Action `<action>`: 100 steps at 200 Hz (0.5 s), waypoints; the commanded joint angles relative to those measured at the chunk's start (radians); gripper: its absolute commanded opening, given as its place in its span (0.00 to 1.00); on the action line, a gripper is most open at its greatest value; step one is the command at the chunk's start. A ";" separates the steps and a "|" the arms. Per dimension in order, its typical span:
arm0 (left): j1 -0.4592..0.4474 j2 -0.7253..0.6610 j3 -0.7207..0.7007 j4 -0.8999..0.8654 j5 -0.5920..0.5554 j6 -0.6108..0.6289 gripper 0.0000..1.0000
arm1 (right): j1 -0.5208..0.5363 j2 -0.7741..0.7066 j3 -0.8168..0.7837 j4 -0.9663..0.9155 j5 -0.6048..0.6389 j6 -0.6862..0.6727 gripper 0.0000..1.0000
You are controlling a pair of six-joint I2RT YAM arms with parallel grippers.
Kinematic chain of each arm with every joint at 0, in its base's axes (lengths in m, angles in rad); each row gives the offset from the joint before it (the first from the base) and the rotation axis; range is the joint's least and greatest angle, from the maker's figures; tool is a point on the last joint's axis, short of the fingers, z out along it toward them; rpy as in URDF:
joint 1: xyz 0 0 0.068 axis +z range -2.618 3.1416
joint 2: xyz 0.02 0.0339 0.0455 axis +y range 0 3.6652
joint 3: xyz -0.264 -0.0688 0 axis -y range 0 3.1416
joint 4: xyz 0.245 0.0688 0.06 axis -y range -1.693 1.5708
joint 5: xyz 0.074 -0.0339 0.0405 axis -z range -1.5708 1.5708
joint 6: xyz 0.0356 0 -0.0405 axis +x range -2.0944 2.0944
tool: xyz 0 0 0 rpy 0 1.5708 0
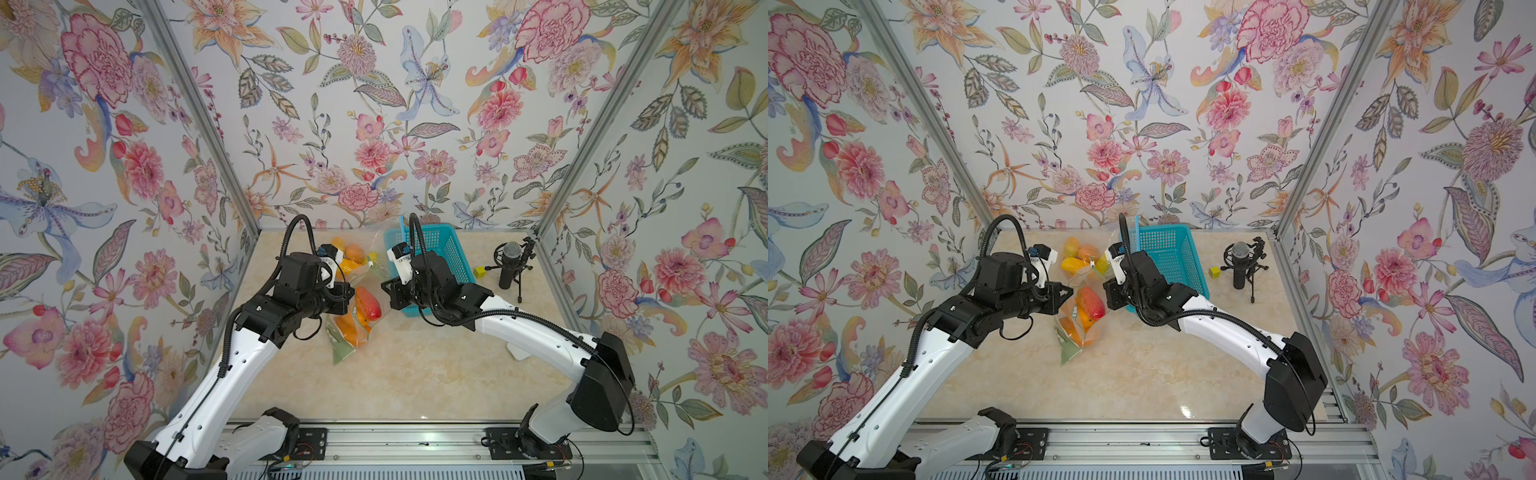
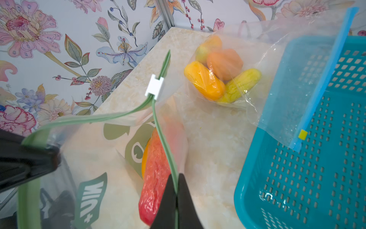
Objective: Place the mango in a zip-top bag and seal the zipper
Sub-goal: Adjust the zipper food storage bag at the center of the board.
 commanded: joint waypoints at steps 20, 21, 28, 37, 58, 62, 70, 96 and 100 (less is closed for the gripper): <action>-0.009 -0.029 -0.033 0.063 0.157 0.007 0.00 | -0.021 0.064 0.187 -0.027 -0.122 -0.073 0.00; -0.010 -0.029 -0.033 0.065 0.160 0.007 0.00 | -0.022 0.066 0.191 -0.028 -0.129 -0.073 0.00; -0.024 -0.030 -0.031 0.070 0.174 0.009 0.00 | -0.029 0.078 0.218 -0.035 -0.166 -0.075 0.00; -0.048 -0.031 -0.025 0.077 0.189 0.018 0.00 | -0.038 0.091 0.248 -0.043 -0.217 -0.075 0.00; -0.109 -0.028 -0.009 0.095 0.196 0.026 0.00 | -0.052 0.109 0.302 -0.053 -0.320 -0.076 0.00; -0.118 -0.026 -0.006 0.097 0.197 0.028 0.00 | -0.053 0.109 0.308 -0.053 -0.333 -0.077 0.00; -0.130 -0.026 -0.004 0.098 0.191 0.033 0.00 | -0.052 0.109 0.314 -0.055 -0.366 -0.081 0.00; -0.133 -0.033 -0.014 0.098 0.167 0.040 0.06 | -0.077 0.116 0.290 -0.067 -0.481 -0.076 0.00; -0.133 -0.036 -0.016 0.099 0.162 0.039 0.10 | -0.082 0.117 0.279 -0.067 -0.490 -0.073 0.00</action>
